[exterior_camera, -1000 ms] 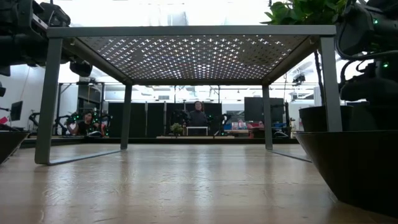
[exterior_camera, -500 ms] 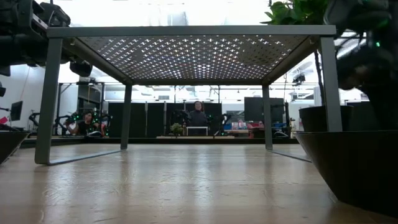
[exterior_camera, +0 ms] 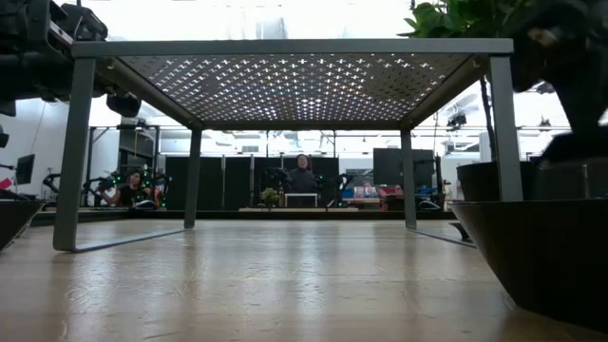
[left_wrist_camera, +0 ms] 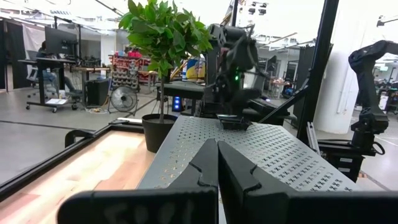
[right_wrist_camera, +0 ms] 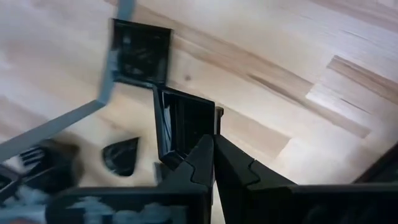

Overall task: Pick & Place Mini shaped plates
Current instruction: Stack the black square plate on the black square plate on the shelf

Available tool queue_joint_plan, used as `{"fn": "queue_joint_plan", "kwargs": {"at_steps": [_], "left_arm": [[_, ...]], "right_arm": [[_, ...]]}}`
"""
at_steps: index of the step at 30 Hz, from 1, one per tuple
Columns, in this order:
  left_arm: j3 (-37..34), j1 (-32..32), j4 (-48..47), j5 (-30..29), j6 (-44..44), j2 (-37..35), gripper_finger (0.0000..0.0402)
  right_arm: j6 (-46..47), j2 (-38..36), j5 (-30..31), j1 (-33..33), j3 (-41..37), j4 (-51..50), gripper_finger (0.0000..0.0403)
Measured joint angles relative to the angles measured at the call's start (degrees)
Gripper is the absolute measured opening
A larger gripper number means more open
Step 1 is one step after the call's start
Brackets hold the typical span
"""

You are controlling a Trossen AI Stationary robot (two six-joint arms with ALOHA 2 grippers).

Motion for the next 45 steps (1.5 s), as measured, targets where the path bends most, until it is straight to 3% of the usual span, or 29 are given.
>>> {"fn": "queue_joint_plan", "kwargs": {"at_steps": [19, 24, 36, 45], "left_arm": [[0.00, 0.00, 0.00, -0.01, 0.00, 0.01, 0.0000], [0.00, 0.02, 0.00, -0.02, 0.00, 0.00, 0.0000], [0.00, 0.02, 0.00, 0.00, 0.00, 0.02, 0.0000], [0.00, 0.01, 0.00, -0.01, 0.00, 0.01, 0.0000]], "right_arm": [[5.95, -0.24, 2.01, 0.00, 14.29, 0.16, 0.0008], [8.44, -0.15, 7.57, 0.02, 16.96, 3.06, 0.0008], [18.96, 0.73, 7.97, -0.48, 12.23, 17.95, 0.0008], [16.55, 1.03, 11.25, -2.97, 9.04, 24.25, 0.0008]]}}
